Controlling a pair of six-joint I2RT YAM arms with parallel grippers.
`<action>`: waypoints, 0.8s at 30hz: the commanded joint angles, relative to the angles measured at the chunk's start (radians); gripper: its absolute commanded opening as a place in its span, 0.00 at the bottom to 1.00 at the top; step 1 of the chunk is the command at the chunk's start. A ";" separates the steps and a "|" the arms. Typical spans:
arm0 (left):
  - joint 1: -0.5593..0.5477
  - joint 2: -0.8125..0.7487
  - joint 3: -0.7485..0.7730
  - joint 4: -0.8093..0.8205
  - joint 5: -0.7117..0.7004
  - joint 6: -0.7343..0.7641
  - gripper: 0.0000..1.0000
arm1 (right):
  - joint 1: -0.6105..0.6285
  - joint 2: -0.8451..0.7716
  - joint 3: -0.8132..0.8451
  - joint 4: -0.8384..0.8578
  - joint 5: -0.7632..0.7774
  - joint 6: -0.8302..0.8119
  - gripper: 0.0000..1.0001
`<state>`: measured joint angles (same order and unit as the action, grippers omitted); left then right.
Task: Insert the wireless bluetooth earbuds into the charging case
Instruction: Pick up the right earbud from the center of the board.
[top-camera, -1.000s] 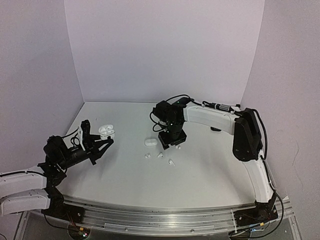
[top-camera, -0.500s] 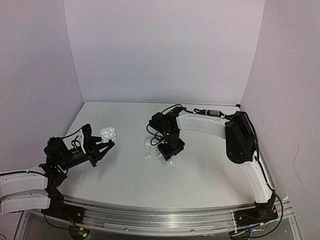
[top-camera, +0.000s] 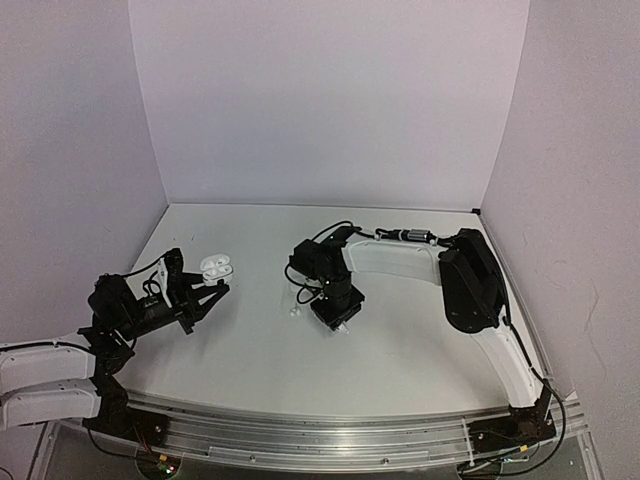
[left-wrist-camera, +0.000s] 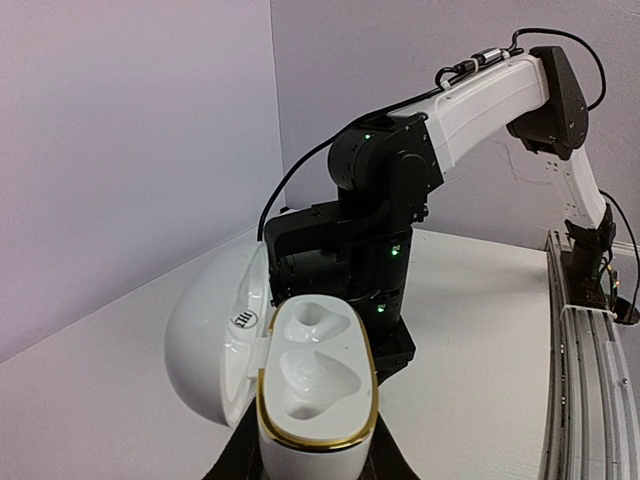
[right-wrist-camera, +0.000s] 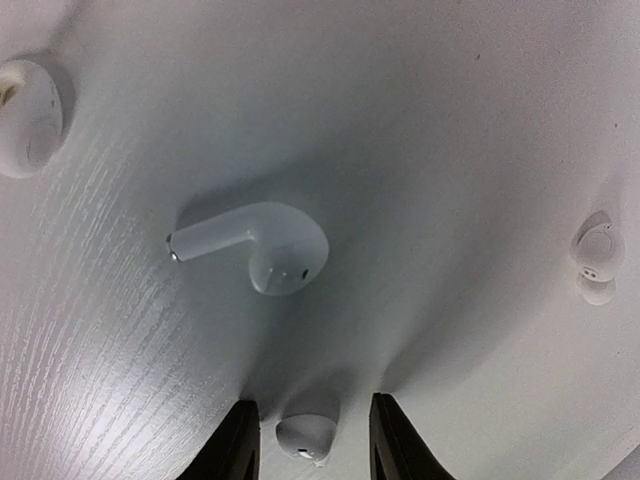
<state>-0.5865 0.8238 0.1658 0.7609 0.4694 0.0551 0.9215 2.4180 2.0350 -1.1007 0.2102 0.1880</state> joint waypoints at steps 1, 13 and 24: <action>-0.004 -0.013 0.005 0.044 0.003 0.011 0.00 | 0.000 0.011 -0.003 -0.017 0.033 0.009 0.33; -0.004 -0.008 0.006 0.040 0.006 0.005 0.00 | 0.012 0.012 -0.024 -0.042 0.015 -0.015 0.23; -0.004 -0.016 0.006 0.037 0.002 0.004 0.00 | 0.012 0.008 0.014 -0.068 0.033 0.000 0.09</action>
<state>-0.5865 0.8238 0.1658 0.7605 0.4694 0.0547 0.9268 2.4180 2.0307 -1.1228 0.2325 0.1782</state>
